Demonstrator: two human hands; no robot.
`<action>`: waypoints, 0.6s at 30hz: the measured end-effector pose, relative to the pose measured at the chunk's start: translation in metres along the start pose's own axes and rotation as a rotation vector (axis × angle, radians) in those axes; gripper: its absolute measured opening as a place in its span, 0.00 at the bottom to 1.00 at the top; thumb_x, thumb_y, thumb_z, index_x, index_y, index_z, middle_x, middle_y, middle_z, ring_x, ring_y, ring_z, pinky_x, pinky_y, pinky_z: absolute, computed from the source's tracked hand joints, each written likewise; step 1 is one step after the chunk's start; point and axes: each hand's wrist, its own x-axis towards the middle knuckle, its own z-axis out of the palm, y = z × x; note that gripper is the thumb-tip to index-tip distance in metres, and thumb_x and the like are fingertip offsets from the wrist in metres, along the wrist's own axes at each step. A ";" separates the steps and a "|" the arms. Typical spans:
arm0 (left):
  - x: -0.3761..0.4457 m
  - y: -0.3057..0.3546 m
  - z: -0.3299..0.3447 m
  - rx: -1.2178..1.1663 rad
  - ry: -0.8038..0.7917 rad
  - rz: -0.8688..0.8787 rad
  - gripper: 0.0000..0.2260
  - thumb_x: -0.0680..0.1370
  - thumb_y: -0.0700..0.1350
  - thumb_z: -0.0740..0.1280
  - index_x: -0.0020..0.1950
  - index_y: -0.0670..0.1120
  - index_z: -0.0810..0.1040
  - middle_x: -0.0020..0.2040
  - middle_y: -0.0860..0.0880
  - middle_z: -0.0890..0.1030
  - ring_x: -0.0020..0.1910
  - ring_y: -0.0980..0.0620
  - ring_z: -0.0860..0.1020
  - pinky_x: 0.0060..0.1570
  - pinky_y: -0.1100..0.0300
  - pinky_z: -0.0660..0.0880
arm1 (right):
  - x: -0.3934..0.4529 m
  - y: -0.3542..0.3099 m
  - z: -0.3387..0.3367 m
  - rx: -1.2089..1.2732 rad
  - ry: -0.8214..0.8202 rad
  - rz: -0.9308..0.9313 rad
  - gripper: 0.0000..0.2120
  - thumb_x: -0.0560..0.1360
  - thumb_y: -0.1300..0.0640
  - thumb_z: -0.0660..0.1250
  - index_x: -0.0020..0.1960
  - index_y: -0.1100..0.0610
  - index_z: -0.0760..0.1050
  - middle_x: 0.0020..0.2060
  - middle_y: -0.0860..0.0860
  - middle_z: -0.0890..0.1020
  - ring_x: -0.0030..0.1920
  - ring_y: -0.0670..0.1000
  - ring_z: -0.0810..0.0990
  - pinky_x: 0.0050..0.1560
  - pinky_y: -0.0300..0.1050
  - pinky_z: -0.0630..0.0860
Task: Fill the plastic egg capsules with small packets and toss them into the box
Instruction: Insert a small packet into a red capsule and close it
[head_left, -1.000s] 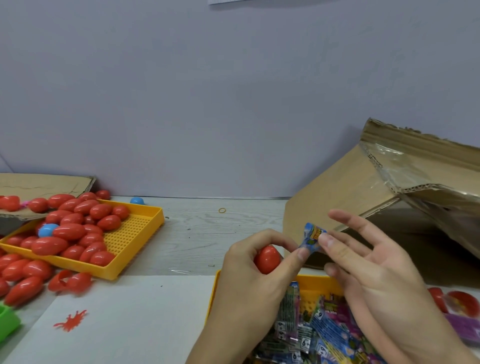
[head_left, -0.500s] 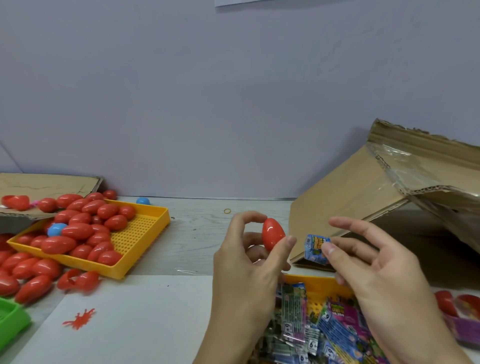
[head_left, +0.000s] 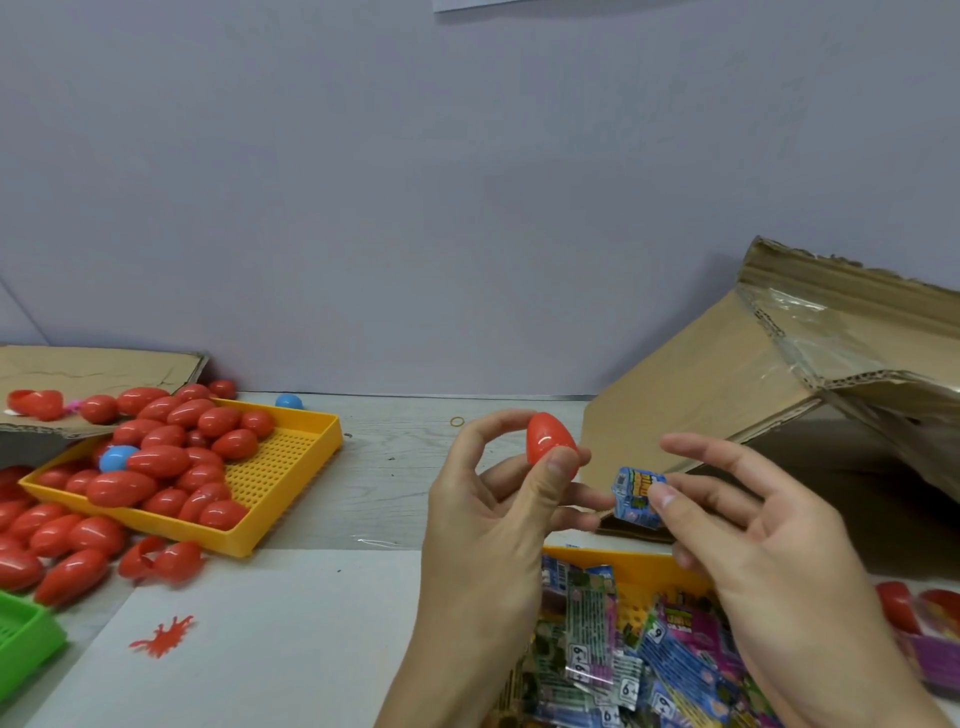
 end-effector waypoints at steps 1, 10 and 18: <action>0.000 0.001 0.000 -0.034 0.006 -0.017 0.17 0.72 0.49 0.70 0.58 0.45 0.75 0.46 0.43 0.86 0.39 0.43 0.85 0.37 0.61 0.80 | 0.000 0.000 0.000 0.000 0.000 -0.001 0.17 0.71 0.63 0.73 0.49 0.41 0.82 0.38 0.49 0.86 0.32 0.43 0.82 0.33 0.30 0.76; 0.000 0.006 -0.002 -0.610 0.115 -0.268 0.14 0.75 0.39 0.65 0.59 0.35 0.77 0.42 0.37 0.83 0.35 0.45 0.82 0.35 0.59 0.81 | 0.001 0.001 0.000 0.004 0.002 -0.009 0.18 0.71 0.63 0.73 0.49 0.40 0.82 0.38 0.49 0.86 0.34 0.43 0.83 0.33 0.30 0.76; 0.000 0.012 -0.002 -0.672 0.113 -0.340 0.13 0.75 0.39 0.67 0.58 0.39 0.81 0.46 0.35 0.80 0.38 0.45 0.83 0.35 0.60 0.81 | 0.000 0.001 0.000 0.006 -0.004 -0.010 0.17 0.70 0.61 0.73 0.50 0.39 0.81 0.38 0.50 0.86 0.33 0.43 0.83 0.33 0.30 0.76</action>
